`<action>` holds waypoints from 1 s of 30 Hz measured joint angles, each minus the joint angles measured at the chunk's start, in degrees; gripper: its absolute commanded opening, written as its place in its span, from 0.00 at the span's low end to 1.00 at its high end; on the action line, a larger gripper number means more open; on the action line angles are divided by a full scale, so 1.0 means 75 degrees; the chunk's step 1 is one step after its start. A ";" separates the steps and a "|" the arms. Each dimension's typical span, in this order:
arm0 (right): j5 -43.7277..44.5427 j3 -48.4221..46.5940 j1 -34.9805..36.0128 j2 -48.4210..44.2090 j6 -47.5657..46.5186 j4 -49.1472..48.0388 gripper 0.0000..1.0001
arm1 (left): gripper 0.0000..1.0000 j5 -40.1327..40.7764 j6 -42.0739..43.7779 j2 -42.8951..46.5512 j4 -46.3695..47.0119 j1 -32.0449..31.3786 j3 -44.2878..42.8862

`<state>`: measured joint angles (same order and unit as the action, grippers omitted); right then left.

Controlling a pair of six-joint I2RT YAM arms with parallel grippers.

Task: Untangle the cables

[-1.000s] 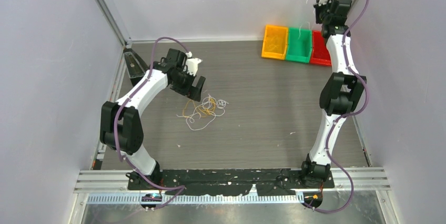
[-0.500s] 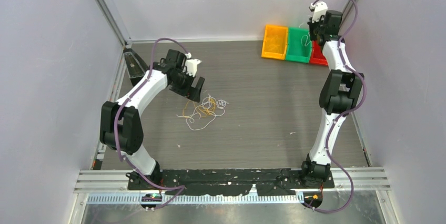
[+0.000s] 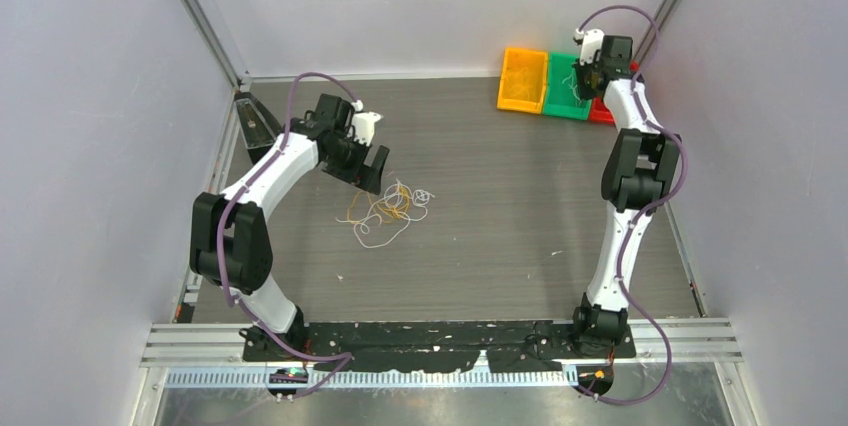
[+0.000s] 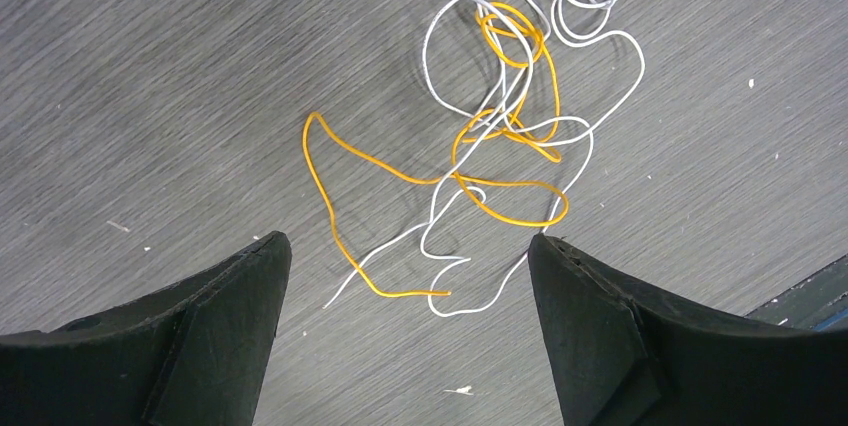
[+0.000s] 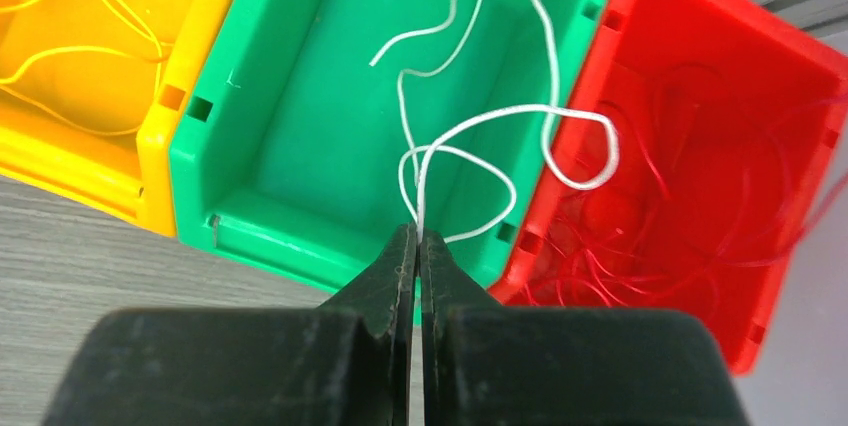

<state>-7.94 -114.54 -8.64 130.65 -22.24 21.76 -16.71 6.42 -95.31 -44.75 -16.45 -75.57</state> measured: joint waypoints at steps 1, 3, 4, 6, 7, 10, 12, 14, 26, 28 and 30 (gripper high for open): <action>0.0029 -0.0154 0.0032 0.0134 -0.0015 0.0152 0.05 | 0.90 0.0000 0.0000 0.0000 0.0003 0.0000 0.0006; 0.0061 -0.0580 0.0093 0.0469 -0.0038 0.0437 0.06 | 0.90 0.0000 0.0000 0.0000 0.0009 0.0000 0.0023; 0.0073 -0.0845 0.0134 0.0676 -0.0050 0.0586 0.09 | 0.90 0.0000 -0.0003 0.0000 0.0012 0.0000 0.0038; 0.0108 -0.1332 0.0187 0.1046 -0.0061 0.0810 0.28 | 0.90 0.0000 -0.0003 0.0000 0.0017 0.0000 0.0085; 0.0119 -0.1486 0.0245 0.1172 -0.0047 0.0898 0.37 | 0.90 0.0000 -0.0003 0.0000 0.0020 0.0000 0.0105; 0.0175 -0.1821 0.0367 0.1445 -0.0137 0.1090 0.47 | 0.90 0.0003 0.0000 0.0000 0.0012 0.0003 0.0140; 0.0166 -0.1842 0.0411 0.1463 -0.0178 0.1218 0.51 | 0.90 0.0003 0.0003 0.0000 0.0017 0.0003 0.0140; 0.0163 -0.1856 0.0449 0.1448 -0.0178 0.1274 0.58 | 0.91 -0.0003 0.0006 0.0000 0.0012 0.0003 0.0140; -0.0749 -0.1131 0.0195 -0.0927 -0.0096 0.1711 0.95 | 0.93 -0.0589 0.0210 0.0720 0.0341 0.0009 0.0358; -0.1084 -0.1134 0.0134 -0.1475 -0.0050 0.1813 0.92 | 0.93 -0.0662 0.0198 0.0702 0.0358 0.0012 0.0382; -0.1504 -0.1134 0.0122 -0.1923 0.0029 0.1996 0.86 | 0.93 -0.0723 0.0146 0.0699 0.0402 0.0012 0.0478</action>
<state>-19.22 -123.04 -7.73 116.22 -22.02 36.73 -22.13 7.51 -90.06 -41.74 -16.36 -71.99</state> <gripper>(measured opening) 0.931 0.933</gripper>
